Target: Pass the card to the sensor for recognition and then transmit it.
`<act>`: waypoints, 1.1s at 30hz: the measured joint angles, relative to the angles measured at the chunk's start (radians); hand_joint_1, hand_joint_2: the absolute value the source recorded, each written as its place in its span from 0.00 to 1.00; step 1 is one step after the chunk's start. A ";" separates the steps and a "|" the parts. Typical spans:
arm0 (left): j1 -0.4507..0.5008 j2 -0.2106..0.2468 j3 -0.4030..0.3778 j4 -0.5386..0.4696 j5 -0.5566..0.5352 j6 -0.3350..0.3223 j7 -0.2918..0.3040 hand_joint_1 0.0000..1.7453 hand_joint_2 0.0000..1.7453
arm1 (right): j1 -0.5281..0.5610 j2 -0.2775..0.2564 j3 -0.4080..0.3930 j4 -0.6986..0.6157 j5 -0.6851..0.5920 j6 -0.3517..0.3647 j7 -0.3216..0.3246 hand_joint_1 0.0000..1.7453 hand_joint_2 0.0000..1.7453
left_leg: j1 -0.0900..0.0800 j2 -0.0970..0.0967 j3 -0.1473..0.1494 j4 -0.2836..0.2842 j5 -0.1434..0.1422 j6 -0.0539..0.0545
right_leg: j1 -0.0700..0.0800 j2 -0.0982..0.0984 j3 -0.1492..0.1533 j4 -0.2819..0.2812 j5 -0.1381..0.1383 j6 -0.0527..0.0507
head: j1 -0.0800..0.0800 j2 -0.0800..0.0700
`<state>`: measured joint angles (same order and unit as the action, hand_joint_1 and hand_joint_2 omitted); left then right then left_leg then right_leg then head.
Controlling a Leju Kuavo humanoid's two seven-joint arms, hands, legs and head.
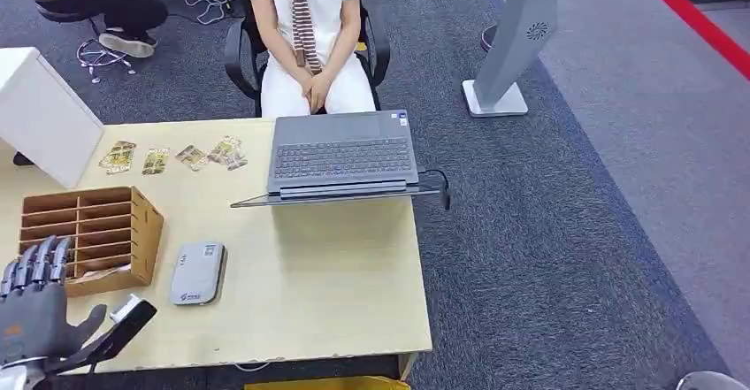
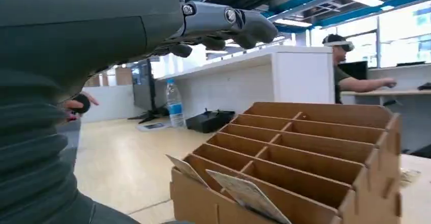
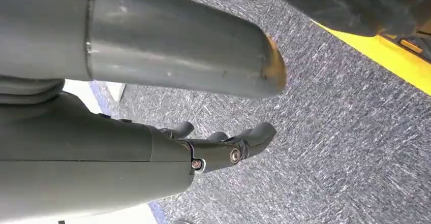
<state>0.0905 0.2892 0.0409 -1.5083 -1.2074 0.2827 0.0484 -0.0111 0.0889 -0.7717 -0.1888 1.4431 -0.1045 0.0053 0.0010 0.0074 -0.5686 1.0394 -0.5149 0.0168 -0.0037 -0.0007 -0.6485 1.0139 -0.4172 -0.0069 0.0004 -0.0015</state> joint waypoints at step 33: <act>-0.249 -0.005 0.016 0.326 -0.057 -0.086 0.015 0.00 1.00 | -0.012 -0.007 0.001 0.000 0.035 0.015 -0.010 0.00 0.00 | 0.000 0.000 0.001 0.000 0.000 0.000 | 0.000 0.000 0.000 0.000 0.000 0.000 | 0.000 0.000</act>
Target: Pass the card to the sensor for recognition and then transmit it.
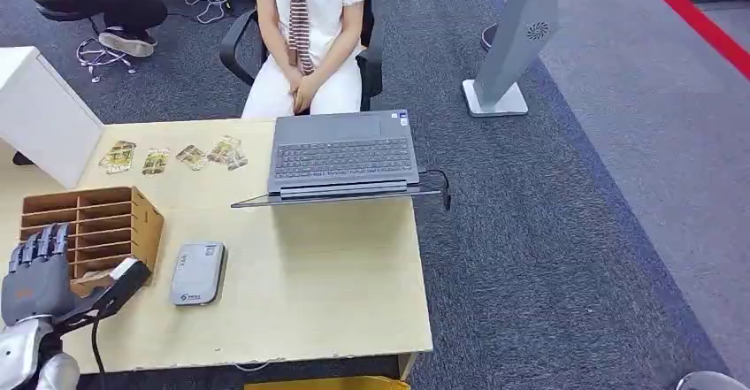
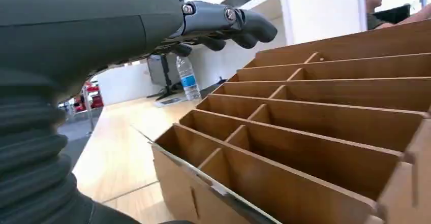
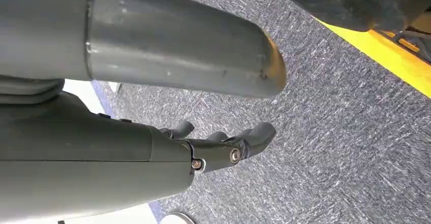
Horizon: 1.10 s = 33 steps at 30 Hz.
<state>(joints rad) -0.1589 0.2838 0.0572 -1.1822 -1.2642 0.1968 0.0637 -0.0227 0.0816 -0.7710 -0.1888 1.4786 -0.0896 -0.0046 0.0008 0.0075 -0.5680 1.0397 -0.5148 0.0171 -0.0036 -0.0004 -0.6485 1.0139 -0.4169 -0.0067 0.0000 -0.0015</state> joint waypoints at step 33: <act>0.058 -0.019 -0.074 -0.113 0.016 0.002 0.007 0.00 1.00 | 0.000 0.000 0.000 0.000 0.000 -0.002 -0.005 0.00 0.00 | 0.000 0.000 0.000 0.000 0.000 0.000 | 0.000 0.000 0.000 0.000 0.000 0.000 | 0.000 0.000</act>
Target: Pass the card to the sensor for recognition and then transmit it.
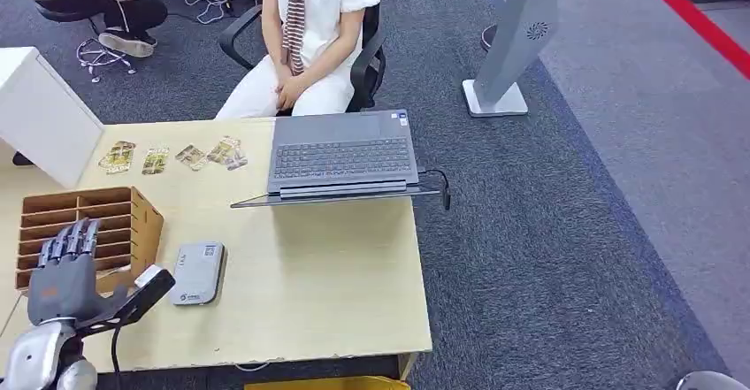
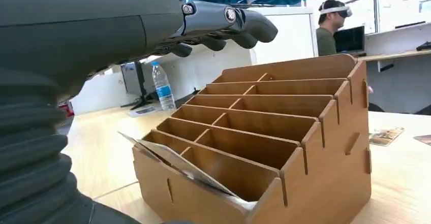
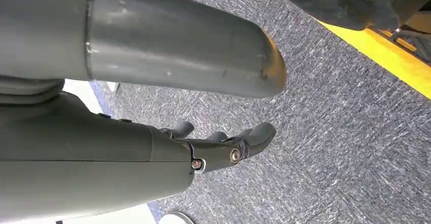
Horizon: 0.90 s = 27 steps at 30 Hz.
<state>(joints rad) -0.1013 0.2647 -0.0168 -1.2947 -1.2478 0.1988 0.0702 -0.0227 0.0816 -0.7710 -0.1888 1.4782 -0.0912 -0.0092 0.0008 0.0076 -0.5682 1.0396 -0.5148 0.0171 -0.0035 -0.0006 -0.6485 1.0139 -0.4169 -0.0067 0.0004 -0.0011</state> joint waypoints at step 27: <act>-0.002 0.001 0.001 0.013 -0.010 0.005 0.041 0.00 1.00 | 0.000 0.000 0.000 0.000 0.015 0.000 0.003 0.00 0.00 | 0.000 0.000 0.000 0.000 0.000 0.000 | 0.000 0.000 0.000 0.000 0.000 0.000 | 0.000 0.000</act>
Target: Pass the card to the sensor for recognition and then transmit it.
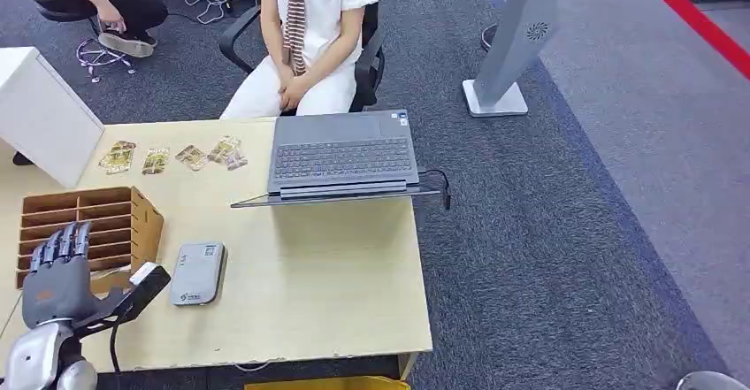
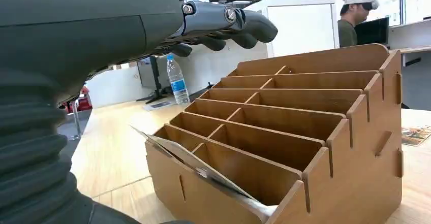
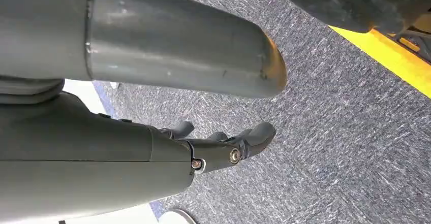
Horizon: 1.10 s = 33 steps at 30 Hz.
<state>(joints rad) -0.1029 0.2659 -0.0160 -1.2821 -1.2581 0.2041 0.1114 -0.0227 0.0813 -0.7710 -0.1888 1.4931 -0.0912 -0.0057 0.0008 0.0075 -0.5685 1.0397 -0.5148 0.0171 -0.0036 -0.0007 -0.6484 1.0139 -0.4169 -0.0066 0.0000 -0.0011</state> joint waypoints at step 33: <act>0.022 0.006 0.028 0.003 0.008 -0.003 0.000 1.00 1.00 | 0.000 0.000 0.000 0.000 0.003 -0.002 0.000 0.00 0.00 | 0.000 0.000 0.000 0.000 0.000 0.000 | 0.000 0.000 0.000 0.000 0.000 0.000 | 0.000 0.000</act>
<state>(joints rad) -0.0808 0.2720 0.0122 -1.2795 -1.2498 0.2014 0.1114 -0.0229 0.0813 -0.7710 -0.1888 1.4965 -0.0927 -0.0053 0.0010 0.0072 -0.5689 1.0396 -0.5149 0.0172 -0.0036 -0.0008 -0.6484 1.0139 -0.4169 -0.0066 0.0000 -0.0015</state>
